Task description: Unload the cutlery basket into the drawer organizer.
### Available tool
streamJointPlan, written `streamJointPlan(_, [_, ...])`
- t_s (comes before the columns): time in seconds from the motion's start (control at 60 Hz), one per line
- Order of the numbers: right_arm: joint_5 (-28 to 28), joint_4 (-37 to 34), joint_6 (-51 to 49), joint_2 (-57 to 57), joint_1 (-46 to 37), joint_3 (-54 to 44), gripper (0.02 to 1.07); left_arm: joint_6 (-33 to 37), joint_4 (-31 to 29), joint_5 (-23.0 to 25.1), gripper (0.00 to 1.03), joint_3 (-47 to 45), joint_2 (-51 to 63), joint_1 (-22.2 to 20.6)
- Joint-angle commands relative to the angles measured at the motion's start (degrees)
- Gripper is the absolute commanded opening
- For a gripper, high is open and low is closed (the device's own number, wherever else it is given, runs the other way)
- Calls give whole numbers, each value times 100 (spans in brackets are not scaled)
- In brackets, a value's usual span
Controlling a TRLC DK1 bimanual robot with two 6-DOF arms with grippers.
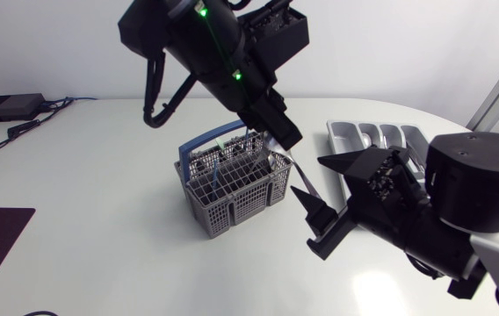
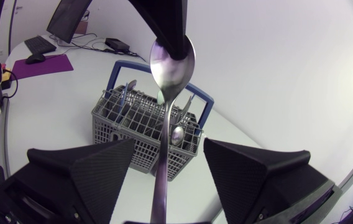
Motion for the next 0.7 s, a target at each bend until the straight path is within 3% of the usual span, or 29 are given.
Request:
streamJointPlan(0.0, [95, 226, -31, 252, 50, 141, 68, -256, -29, 155, 19, 205, 61, 80])
streamJointPlan(0.267, [763, 1079, -628, 647, 252, -9, 48, -344, -134, 489, 19, 205, 61, 185])
streamJointPlan(0.633, [772, 1299, -699, 823, 261, -96, 38, -318, -134, 577, 19, 100, 53, 282])
streamJointPlan(0.683, [772, 1299, -725, 814, 270, -114, 31, -309, -134, 577, 19, 82, 53, 282])
